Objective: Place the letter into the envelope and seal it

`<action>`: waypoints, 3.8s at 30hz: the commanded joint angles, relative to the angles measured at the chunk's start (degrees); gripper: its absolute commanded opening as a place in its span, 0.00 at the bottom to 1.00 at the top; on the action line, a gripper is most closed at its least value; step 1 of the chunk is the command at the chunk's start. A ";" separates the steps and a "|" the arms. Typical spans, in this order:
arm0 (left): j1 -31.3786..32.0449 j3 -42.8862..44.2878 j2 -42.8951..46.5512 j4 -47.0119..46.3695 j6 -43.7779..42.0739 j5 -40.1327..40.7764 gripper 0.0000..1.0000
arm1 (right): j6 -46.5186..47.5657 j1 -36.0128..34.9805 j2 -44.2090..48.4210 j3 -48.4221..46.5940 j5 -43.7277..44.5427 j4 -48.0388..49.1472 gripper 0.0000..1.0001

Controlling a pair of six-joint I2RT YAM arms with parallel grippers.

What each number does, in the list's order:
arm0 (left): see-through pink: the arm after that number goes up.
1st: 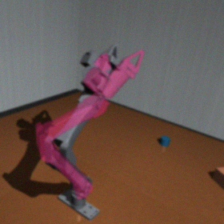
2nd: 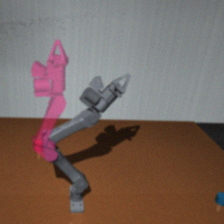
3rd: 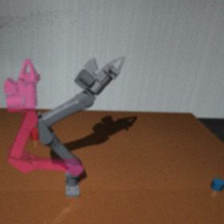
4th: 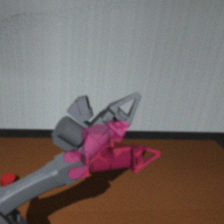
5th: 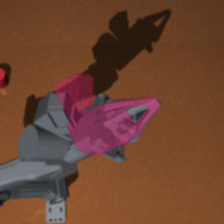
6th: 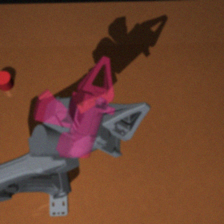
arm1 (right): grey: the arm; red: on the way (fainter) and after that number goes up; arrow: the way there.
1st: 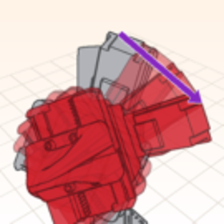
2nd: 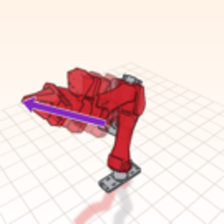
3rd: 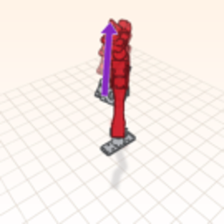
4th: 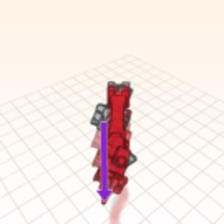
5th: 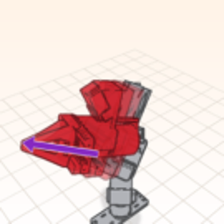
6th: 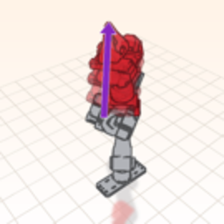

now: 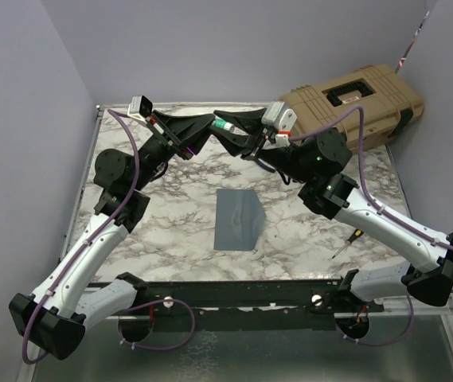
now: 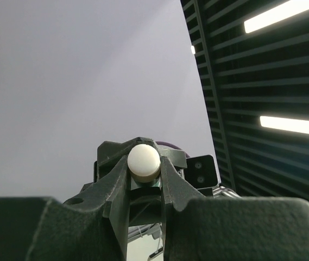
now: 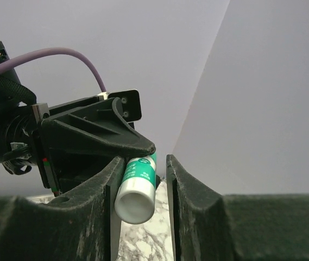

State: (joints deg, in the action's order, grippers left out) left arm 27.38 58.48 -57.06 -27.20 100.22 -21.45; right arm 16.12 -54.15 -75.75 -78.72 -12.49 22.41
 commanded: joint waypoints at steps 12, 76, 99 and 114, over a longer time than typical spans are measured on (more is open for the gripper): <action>0.22 -2.70 -0.09 -10.85 5.53 -1.28 0.00 | 0.48 0.01 -2.54 -2.31 1.50 -0.67 0.02; 1.83 -16.59 -37.40 27.64 -46.52 2.04 0.00 | -43.07 0.04 -26.17 11.54 29.03 -41.80 0.00; 2.33 -18.33 -40.81 33.50 -43.80 7.68 0.00 | -43.73 0.07 -25.42 17.35 32.76 -40.80 0.00; 2.40 -15.98 -42.68 35.04 -47.89 9.60 0.00 | -40.32 0.10 -27.70 18.51 37.01 -33.01 0.00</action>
State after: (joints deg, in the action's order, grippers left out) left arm 29.50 43.46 -96.33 0.60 56.31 -19.49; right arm -25.58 -54.11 -101.38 -61.52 23.77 -13.02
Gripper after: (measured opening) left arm 0.002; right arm 0.248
